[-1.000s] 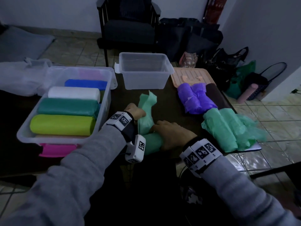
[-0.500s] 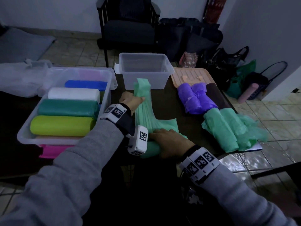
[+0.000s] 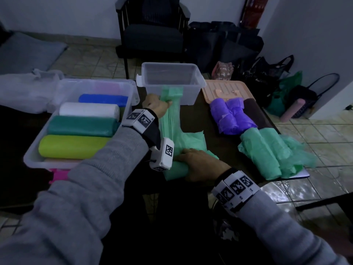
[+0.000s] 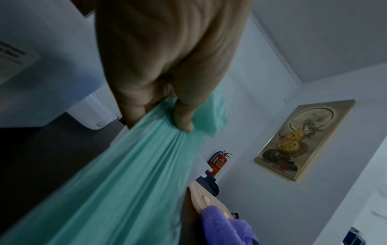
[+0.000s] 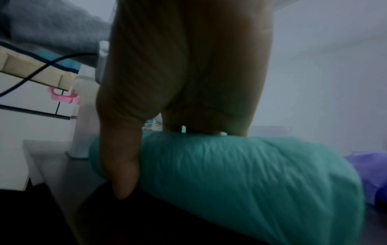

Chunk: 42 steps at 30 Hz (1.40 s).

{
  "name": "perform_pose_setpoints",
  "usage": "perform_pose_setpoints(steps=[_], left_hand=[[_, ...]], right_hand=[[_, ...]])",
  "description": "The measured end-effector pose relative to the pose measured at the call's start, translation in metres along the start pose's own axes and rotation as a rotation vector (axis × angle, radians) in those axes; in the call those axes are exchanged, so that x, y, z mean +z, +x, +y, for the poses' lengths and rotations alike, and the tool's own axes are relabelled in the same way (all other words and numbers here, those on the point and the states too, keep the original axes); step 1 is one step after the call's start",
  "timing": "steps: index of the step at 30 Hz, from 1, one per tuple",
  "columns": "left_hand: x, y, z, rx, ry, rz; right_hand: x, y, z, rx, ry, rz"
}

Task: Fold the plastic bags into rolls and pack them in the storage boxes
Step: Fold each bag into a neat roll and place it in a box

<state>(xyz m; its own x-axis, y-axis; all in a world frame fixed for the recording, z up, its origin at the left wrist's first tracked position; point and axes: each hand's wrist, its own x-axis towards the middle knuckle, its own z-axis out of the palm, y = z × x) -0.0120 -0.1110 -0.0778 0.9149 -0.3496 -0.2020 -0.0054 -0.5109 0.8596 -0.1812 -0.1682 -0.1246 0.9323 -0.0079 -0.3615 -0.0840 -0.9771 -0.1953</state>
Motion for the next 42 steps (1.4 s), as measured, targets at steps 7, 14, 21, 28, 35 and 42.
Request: perform_pose_setpoints(steps=[7, 14, 21, 28, 35, 42], left_hand=[[0.007, -0.017, -0.009, 0.225, 0.465, -0.054], [0.028, -0.025, -0.059, 0.207, 0.877, -0.536], [0.023, -0.026, -0.073, 0.260, 0.960, -0.623], [0.025, -0.025, -0.073, 0.258, 0.987, -0.642], [0.020, -0.030, -0.077, 0.284, 0.797, -0.608], [0.007, -0.064, -0.064, 0.323, 0.549, -0.258]], right_hand=[[0.000, -0.003, 0.000, 0.000, 0.047, 0.047], [0.007, -0.005, 0.001, 0.005, -0.069, 0.039], [0.000, 0.002, -0.008, 0.007, 0.086, -0.050], [0.005, 0.002, -0.013, 0.018, 0.178, -0.037], [0.007, -0.002, -0.009, 0.049, 0.291, 0.048], [0.001, 0.004, -0.004, 0.058, 0.189, 0.026]])
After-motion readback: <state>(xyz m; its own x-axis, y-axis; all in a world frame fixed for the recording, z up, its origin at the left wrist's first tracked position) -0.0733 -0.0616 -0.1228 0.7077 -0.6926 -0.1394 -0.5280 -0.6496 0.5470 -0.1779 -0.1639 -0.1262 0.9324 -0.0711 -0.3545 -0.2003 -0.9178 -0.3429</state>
